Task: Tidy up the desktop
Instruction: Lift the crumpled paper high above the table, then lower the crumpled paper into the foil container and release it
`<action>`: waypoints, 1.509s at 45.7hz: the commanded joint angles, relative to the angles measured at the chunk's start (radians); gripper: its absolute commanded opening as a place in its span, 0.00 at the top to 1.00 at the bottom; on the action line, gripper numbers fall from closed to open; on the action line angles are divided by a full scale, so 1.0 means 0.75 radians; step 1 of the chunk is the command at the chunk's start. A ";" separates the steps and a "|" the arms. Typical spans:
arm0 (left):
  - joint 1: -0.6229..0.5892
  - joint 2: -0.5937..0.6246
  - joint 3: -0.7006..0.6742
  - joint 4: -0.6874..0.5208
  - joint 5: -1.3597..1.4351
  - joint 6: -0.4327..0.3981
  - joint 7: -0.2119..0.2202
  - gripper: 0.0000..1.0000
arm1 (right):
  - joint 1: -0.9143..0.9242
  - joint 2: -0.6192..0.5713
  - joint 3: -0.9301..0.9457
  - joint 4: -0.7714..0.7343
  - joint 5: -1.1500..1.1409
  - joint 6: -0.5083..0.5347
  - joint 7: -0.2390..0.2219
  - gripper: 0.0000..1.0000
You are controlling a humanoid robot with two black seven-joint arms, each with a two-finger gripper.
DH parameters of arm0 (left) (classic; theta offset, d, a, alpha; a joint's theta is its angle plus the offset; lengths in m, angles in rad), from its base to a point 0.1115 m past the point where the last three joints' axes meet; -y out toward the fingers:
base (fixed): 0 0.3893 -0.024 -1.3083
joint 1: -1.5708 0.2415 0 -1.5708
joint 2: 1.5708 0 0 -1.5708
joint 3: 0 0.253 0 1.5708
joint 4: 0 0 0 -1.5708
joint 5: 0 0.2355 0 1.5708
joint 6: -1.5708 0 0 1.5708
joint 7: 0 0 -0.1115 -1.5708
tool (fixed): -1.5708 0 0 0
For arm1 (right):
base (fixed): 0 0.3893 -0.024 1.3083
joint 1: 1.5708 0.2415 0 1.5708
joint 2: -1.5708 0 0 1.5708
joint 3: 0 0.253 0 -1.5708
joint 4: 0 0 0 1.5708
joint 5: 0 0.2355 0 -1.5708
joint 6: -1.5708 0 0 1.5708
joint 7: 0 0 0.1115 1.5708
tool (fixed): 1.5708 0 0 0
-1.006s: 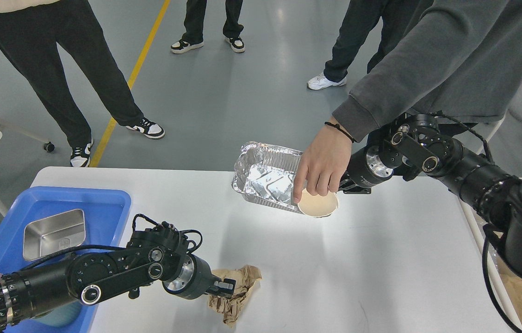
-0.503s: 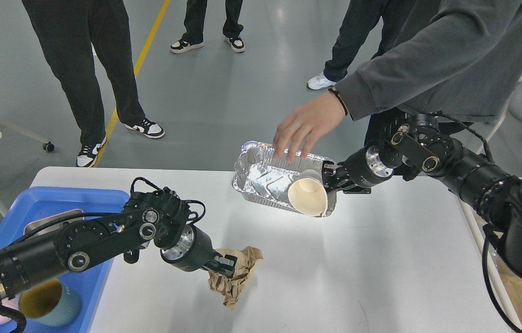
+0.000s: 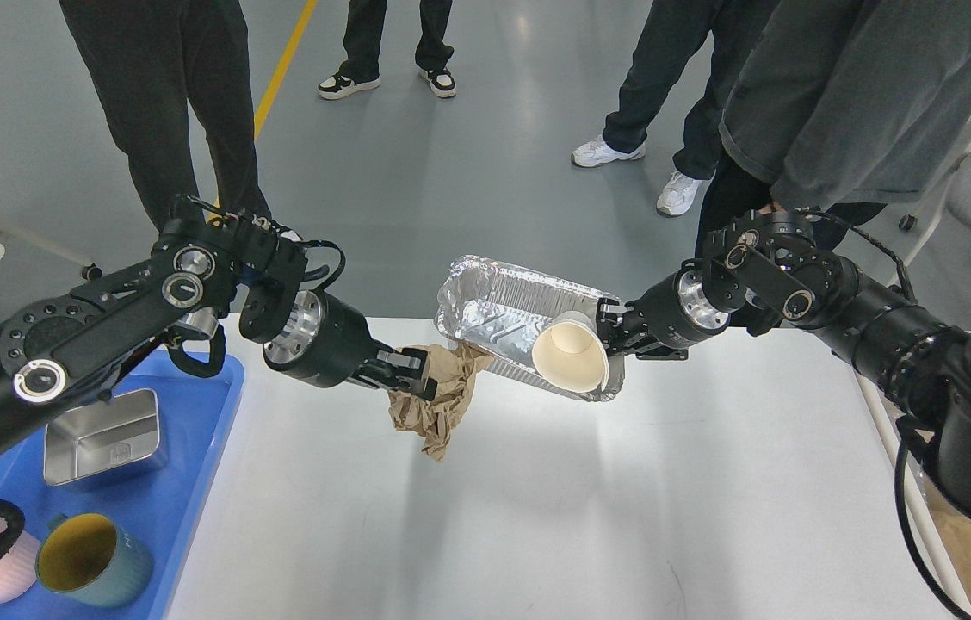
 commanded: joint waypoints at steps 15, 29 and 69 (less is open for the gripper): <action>-0.386 0.068 0.131 -0.011 -0.436 0.000 0.043 0.99 | 0.010 0.008 0.000 0.000 0.000 0.000 -0.002 1.00; -0.709 0.074 0.241 0.014 -0.704 0.000 0.051 0.99 | 0.000 0.006 -0.002 -0.002 -0.002 -0.018 -0.002 1.00; -0.949 -0.030 0.499 0.713 -0.849 0.000 0.051 0.99 | 0.014 0.006 -0.002 0.020 -0.002 -0.020 -0.002 1.00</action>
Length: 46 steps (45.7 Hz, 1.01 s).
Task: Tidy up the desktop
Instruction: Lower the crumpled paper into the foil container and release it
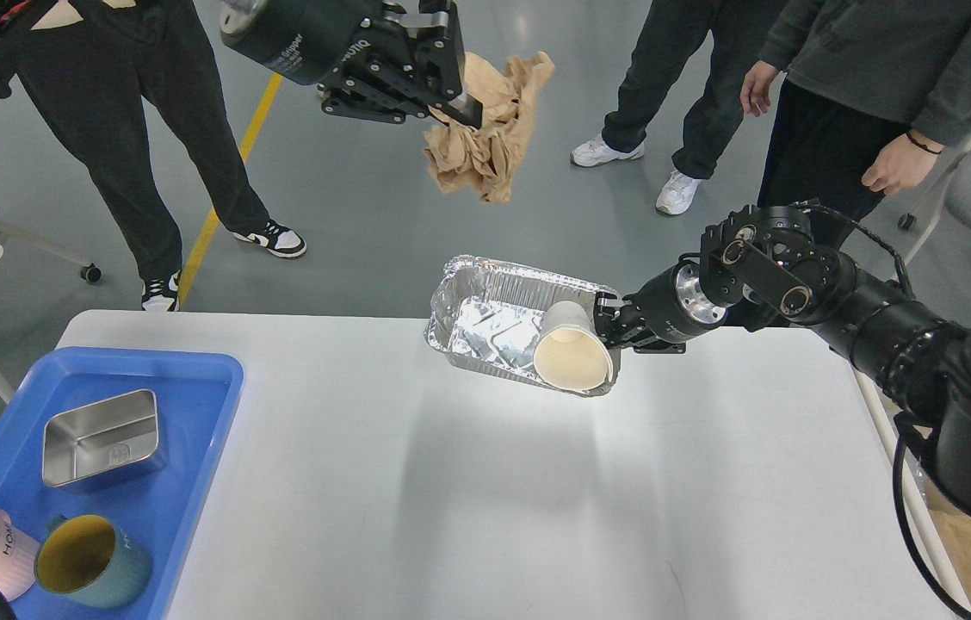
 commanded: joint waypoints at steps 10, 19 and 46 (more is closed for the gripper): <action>0.261 -0.205 -0.214 0.355 0.346 0.000 -0.006 0.99 | 0.000 -0.002 0.000 0.036 0.000 -0.001 -0.002 1.00; 0.390 -0.329 -0.255 0.383 0.457 0.000 -0.010 0.99 | 0.002 -0.010 0.000 0.036 0.000 -0.001 0.000 1.00; 0.570 -0.508 -0.245 0.404 0.606 0.000 -0.053 0.97 | -0.008 -0.012 0.002 0.036 0.002 -0.009 0.000 1.00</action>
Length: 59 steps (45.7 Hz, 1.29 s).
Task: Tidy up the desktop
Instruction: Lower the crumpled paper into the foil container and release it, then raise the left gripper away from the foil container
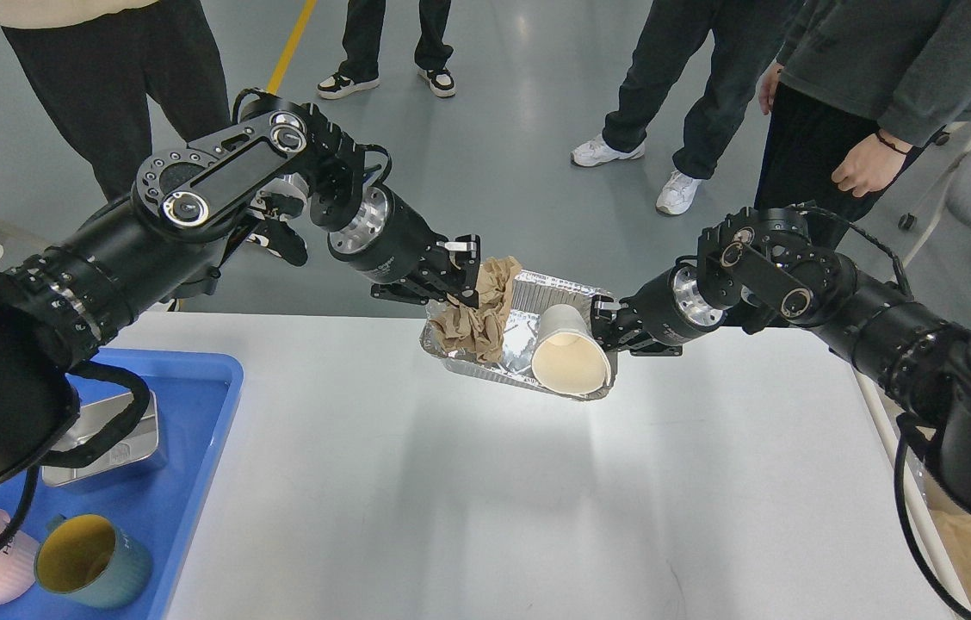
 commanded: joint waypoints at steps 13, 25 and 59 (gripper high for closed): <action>0.035 -0.039 0.021 0.015 0.074 0.079 -0.059 0.84 | -0.005 -0.002 0.000 0.000 0.000 -0.003 0.002 1.00; 0.041 -0.041 0.021 0.048 0.099 0.137 -0.061 0.73 | -0.009 0.000 -0.002 0.000 0.000 -0.003 0.000 1.00; 0.022 -0.064 -0.165 0.068 -0.067 0.245 -0.149 0.04 | -0.005 -0.002 0.000 0.000 0.000 -0.003 0.000 1.00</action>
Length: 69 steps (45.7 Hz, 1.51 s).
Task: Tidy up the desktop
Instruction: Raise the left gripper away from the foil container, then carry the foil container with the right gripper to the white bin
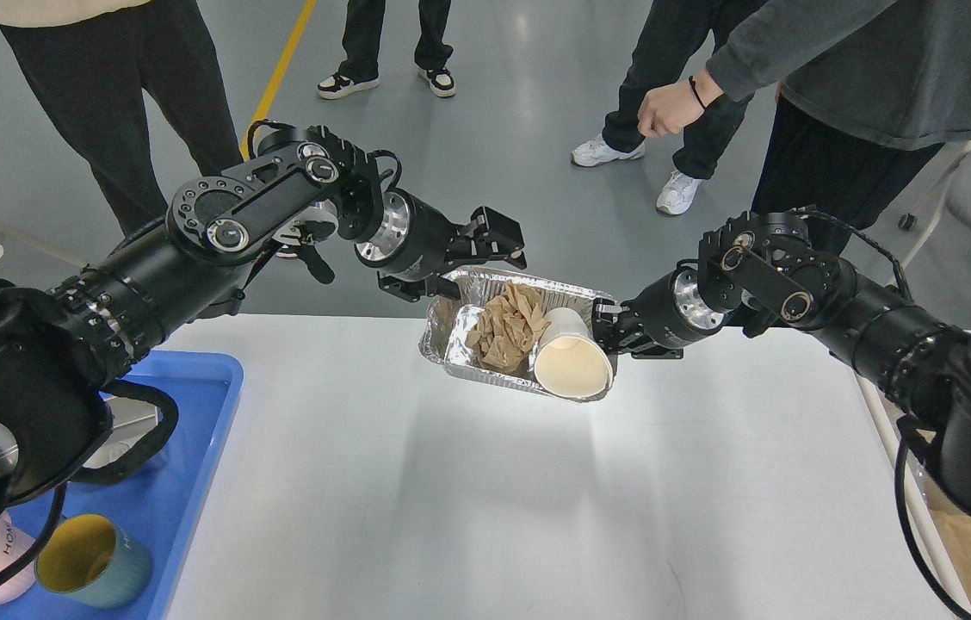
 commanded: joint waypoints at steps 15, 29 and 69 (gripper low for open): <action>0.118 0.173 -0.477 0.232 -0.341 0.077 -0.247 0.04 | 0.001 -0.003 0.003 -0.002 0.000 0.000 0.000 1.00; 0.318 0.163 -0.639 0.486 -0.695 0.145 -0.336 0.04 | -0.011 -0.060 0.095 -0.018 0.004 -0.020 0.000 1.00; 0.533 0.128 -0.858 0.494 -0.943 0.143 -0.364 0.04 | -0.332 -0.772 0.187 -0.127 0.018 -0.149 0.000 1.00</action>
